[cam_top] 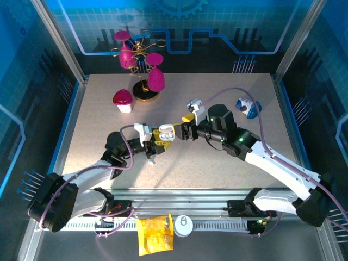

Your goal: Insert wireless bluetooth earbuds into charging case

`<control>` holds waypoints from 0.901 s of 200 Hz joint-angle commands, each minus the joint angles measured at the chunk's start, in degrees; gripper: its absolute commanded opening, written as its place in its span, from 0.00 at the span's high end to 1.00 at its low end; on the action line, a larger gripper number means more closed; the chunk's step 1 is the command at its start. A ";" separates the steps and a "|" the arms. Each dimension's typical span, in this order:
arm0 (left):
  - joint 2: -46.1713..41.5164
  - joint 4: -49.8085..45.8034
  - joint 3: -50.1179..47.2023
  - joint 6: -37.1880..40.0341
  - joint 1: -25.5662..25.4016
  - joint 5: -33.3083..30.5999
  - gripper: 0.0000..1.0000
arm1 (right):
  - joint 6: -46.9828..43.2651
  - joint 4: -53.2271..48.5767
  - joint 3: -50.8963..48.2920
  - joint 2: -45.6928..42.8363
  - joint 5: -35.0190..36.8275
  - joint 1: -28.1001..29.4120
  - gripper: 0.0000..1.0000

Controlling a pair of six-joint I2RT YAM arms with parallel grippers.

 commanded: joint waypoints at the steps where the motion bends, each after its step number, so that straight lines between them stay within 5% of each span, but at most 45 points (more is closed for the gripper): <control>1: 0.02 1.73 -0.63 1.52 0.35 2.45 0.73 | 4.43 2.06 0.68 0.59 -5.45 -2.45 0.37; 47: -0.23 3.09 -0.54 0.88 0.32 3.20 0.73 | 4.69 -3.95 6.36 7.73 -16.21 -4.30 0.34; 121: -1.87 1.47 -0.89 0.50 0.33 -2.65 0.73 | -2.32 -13.53 7.64 5.09 -14.17 -3.74 0.31; 146: -1.33 2.28 -0.43 0.77 0.34 -2.44 0.73 | 4.01 -8.25 5.00 4.09 -14.97 -4.88 0.31; 180: -0.13 5.11 -0.70 0.82 0.36 -3.04 0.73 | 18.58 4.24 0.51 6.34 -25.39 -8.78 0.27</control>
